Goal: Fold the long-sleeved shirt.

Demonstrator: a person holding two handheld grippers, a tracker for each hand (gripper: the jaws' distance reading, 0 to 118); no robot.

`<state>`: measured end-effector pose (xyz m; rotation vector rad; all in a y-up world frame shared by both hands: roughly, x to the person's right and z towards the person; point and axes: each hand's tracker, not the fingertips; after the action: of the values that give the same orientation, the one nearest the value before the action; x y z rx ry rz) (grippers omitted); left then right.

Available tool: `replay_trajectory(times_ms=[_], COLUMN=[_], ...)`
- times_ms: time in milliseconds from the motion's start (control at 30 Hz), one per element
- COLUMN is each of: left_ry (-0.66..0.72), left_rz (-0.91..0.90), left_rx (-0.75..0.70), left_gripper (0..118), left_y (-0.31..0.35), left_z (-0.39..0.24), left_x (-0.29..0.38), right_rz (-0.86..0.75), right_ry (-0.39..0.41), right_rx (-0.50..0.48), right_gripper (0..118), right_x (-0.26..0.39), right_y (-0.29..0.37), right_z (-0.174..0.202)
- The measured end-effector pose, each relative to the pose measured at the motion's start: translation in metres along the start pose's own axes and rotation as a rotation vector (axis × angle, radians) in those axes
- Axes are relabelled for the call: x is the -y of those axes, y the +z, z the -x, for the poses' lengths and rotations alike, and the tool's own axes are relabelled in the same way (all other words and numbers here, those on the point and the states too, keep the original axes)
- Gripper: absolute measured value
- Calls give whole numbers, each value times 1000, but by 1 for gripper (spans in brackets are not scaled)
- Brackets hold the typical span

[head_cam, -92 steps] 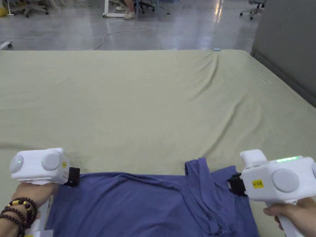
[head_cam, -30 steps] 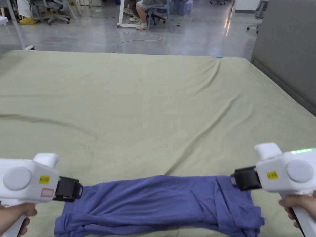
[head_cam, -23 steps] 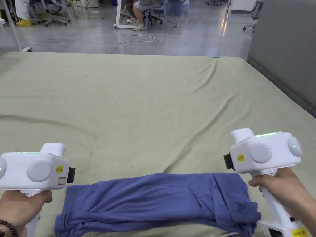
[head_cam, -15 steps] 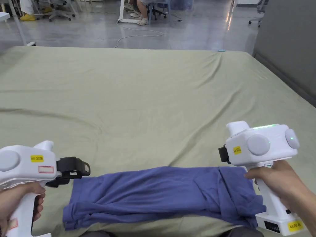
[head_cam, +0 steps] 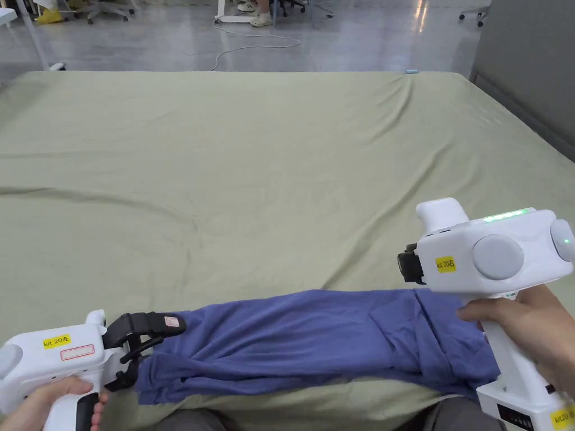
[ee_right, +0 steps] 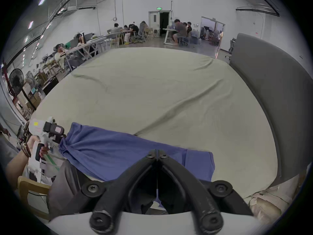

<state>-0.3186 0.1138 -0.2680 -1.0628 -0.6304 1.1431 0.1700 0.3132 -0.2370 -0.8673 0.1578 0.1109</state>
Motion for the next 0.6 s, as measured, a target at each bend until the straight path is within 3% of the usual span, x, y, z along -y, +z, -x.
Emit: replay_trajectory(times_ms=[167, 267, 300, 333, 367, 400, 467, 600], left_ry=[-28, -214, -265, -291, -312, -291, -291, -331], left_rz=[103, 108, 124, 120, 104, 59, 60, -32], left_rx=[71, -46, -90, -168, -266, -298, -187, -238], left_gripper=[93, 89, 69, 26, 3, 3, 3, 3], left_y=[-49, -69, -69, -64, -63, -60, -48, -25], left_z=[-8, -29, -35, -36, -35, -36, -25, -31], left_x=[6, 14, 14, 13, 11, 9, 1, -7], right_rz=[-3, 6, 9, 10, 11, 12, 14, 13], right_ry=[-20, -23, -24, -26, -28, -31, -39, -42], right_rx=[-26, -32, -30, -27, -24, -22, -19, -11], right_gripper=[0, 0, 0, 0, 0, 0, 0, 0], right_x=[5, 9, 11, 13, 14, 14, 15, 14], right_y=[1, 3, 2, 3, 3, 4, 3, 3], right_z=[8, 9, 9, 8, 6, 5, 2, 1])
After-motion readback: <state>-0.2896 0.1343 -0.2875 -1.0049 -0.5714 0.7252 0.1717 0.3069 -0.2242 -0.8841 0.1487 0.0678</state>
